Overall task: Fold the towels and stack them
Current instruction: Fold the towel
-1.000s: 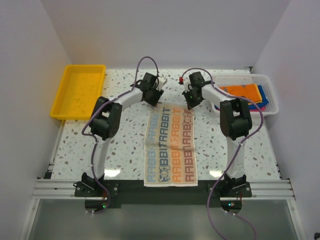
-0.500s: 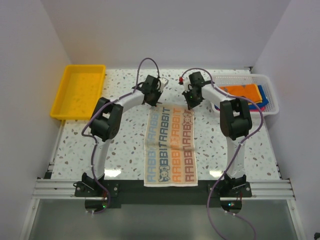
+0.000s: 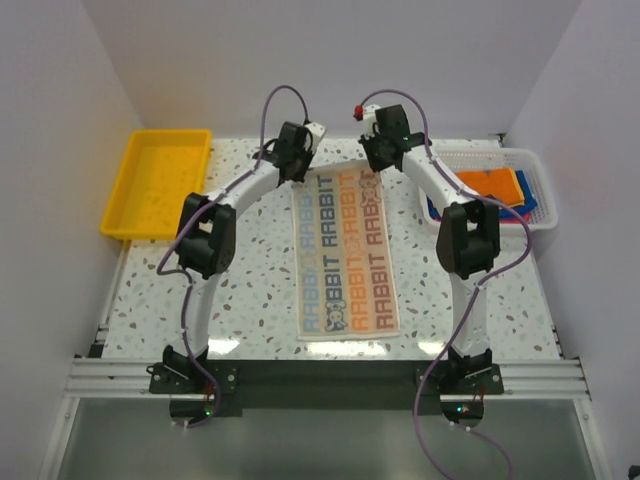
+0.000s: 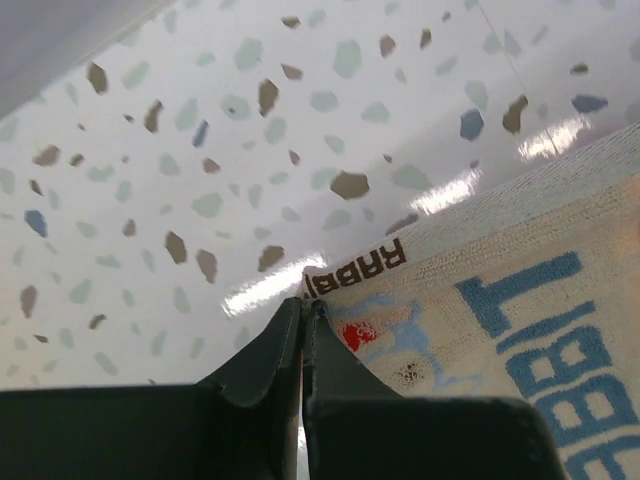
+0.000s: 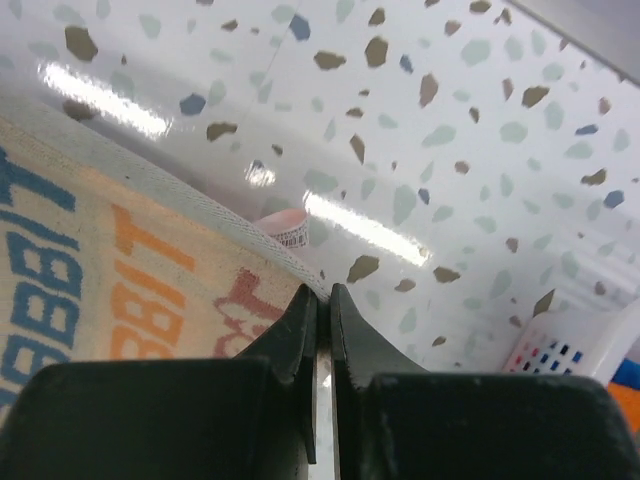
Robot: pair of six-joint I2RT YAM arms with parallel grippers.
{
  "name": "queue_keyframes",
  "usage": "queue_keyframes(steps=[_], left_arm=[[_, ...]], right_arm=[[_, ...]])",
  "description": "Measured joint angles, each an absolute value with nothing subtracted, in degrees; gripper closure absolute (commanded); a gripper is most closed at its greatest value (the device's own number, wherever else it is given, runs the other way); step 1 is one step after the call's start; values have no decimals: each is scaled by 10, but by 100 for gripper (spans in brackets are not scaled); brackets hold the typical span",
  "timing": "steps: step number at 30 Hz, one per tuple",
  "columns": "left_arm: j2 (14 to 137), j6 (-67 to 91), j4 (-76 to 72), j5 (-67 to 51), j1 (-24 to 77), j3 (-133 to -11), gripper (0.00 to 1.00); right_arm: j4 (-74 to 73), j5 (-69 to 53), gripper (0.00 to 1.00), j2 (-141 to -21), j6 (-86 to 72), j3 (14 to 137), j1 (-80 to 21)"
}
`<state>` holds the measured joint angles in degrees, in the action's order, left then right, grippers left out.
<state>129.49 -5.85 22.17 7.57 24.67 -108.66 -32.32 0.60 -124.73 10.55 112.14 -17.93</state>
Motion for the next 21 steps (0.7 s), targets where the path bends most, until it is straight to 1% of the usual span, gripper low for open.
queue_keyframes(steps=[5, 9, 14, 18, 21], left_arm=[[1295, -71, 192, 86, 232, -1125, 100], [1294, -71, 179, 85, 229, -1121, 100], [1247, -51, 176, 53, 231, -1031, 100], [1180, -23, 180, 26, 234, -948, 100], [1126, 6, 190, 13, 238, -912, 100]], right_arm=[[-300, 32, 100, -1284, 111, 1187, -181], [-290, 35, 100, -1289, 115, 1179, -181], [-272, 30, 100, -1250, 117, 1091, -184], [-277, 18, 100, -1192, 117, 1018, -190], [-288, 16, 100, -1140, 114, 980, -195]])
